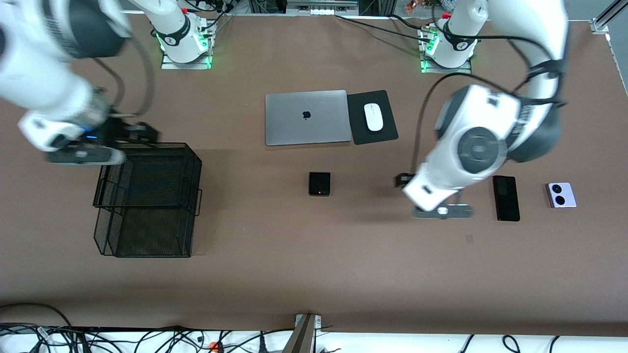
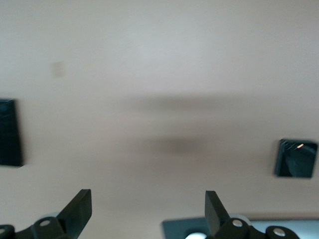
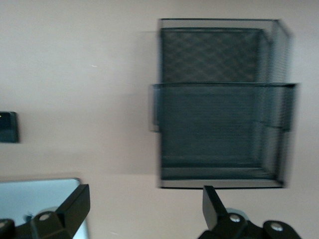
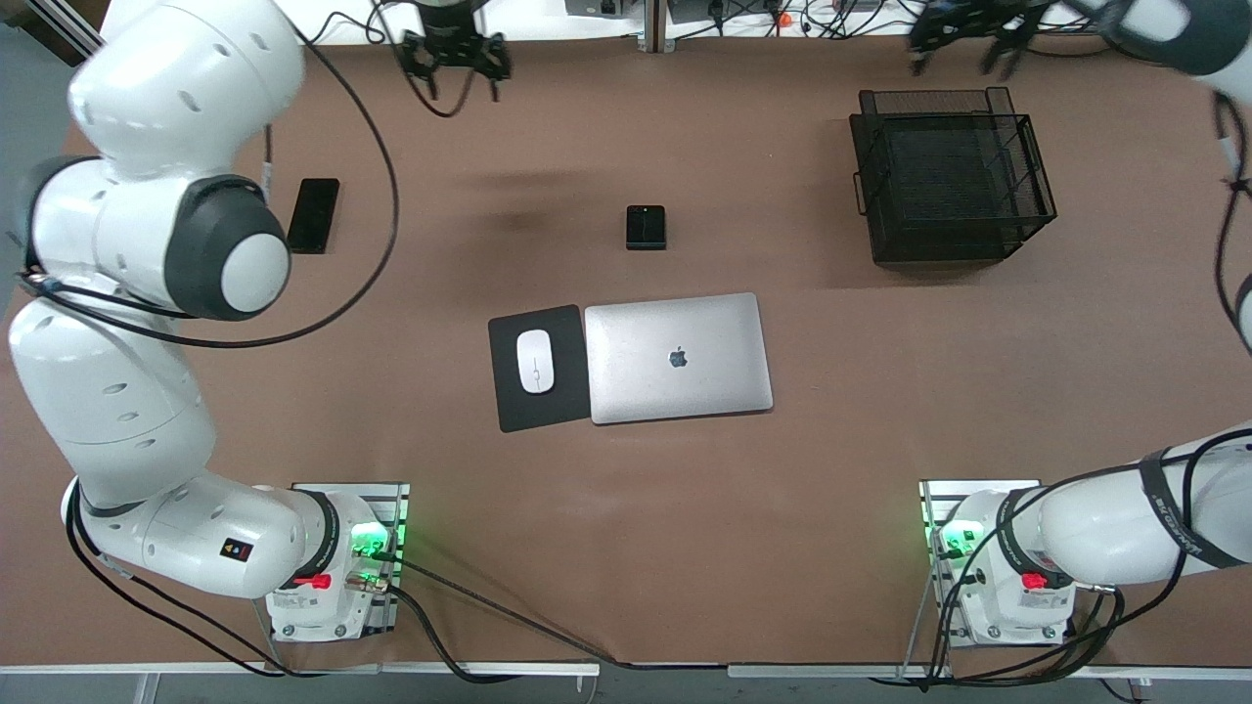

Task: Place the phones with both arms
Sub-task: 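Set the flip phone down while the right gripper reaches toward it, then grasp the flip phone while the left gripper grasps the tall black phone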

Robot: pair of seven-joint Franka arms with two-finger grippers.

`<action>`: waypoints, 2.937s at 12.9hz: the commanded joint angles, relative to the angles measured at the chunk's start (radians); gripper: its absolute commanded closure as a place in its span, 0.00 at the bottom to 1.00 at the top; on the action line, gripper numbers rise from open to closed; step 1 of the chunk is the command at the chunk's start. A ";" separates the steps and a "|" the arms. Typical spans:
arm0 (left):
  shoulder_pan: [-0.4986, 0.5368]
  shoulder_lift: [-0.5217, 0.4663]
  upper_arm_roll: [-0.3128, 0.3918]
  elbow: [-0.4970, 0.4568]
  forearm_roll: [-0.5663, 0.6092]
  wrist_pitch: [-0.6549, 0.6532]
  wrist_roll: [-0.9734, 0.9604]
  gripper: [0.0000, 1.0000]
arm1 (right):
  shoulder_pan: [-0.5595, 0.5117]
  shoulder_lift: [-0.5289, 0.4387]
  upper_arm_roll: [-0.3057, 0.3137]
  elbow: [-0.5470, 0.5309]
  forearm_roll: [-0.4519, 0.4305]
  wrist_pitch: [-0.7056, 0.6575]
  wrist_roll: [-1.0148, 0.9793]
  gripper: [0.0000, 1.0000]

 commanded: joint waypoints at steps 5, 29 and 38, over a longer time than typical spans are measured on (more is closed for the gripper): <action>0.191 -0.041 -0.002 -0.064 0.127 -0.081 0.094 0.00 | 0.424 0.230 -0.009 0.176 -0.089 0.087 0.533 0.00; 0.527 0.096 0.000 -0.592 0.124 0.795 0.425 0.00 | 0.540 0.784 -0.074 0.357 -0.152 0.627 0.705 0.00; 0.541 0.111 -0.003 -0.592 0.116 0.813 0.434 0.79 | 0.568 0.830 -0.071 0.357 -0.154 0.670 0.705 0.00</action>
